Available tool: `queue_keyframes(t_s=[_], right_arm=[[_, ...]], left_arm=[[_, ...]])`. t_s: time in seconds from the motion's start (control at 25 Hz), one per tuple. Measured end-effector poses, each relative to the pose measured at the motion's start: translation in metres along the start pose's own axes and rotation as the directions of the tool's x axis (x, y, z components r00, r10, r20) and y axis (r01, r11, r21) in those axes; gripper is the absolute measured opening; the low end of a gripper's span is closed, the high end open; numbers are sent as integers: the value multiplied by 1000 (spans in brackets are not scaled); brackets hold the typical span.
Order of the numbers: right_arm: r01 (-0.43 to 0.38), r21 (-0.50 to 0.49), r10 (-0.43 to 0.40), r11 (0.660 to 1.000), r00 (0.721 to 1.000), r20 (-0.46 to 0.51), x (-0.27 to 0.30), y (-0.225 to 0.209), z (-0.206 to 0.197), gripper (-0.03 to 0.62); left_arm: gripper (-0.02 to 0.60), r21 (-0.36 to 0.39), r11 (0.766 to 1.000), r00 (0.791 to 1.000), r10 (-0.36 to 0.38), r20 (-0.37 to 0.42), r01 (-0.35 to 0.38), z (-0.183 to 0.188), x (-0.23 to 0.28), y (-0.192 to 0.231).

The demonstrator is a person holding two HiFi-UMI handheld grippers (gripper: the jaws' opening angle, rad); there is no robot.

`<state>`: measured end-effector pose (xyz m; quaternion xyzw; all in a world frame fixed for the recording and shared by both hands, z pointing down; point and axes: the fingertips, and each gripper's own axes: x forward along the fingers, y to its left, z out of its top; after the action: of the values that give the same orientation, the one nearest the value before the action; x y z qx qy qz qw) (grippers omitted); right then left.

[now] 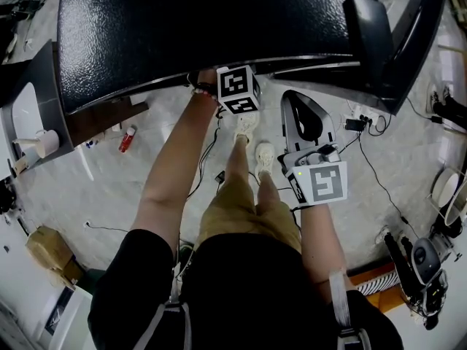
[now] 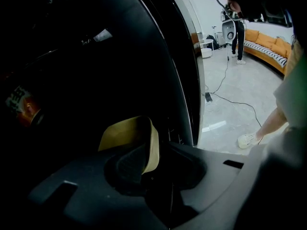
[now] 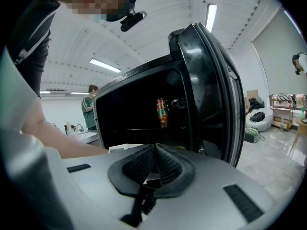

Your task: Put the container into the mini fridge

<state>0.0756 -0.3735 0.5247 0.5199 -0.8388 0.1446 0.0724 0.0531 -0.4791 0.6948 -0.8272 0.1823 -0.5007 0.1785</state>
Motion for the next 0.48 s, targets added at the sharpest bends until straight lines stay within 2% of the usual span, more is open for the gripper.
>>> queue_keyframes(t_s=[0.48], right_arm=[[-9,-9,9,1000,1000,12,-8,9,22,37]], left_arm=[[103,-22,1000,1000,20,-5,-20,3,-26,8]])
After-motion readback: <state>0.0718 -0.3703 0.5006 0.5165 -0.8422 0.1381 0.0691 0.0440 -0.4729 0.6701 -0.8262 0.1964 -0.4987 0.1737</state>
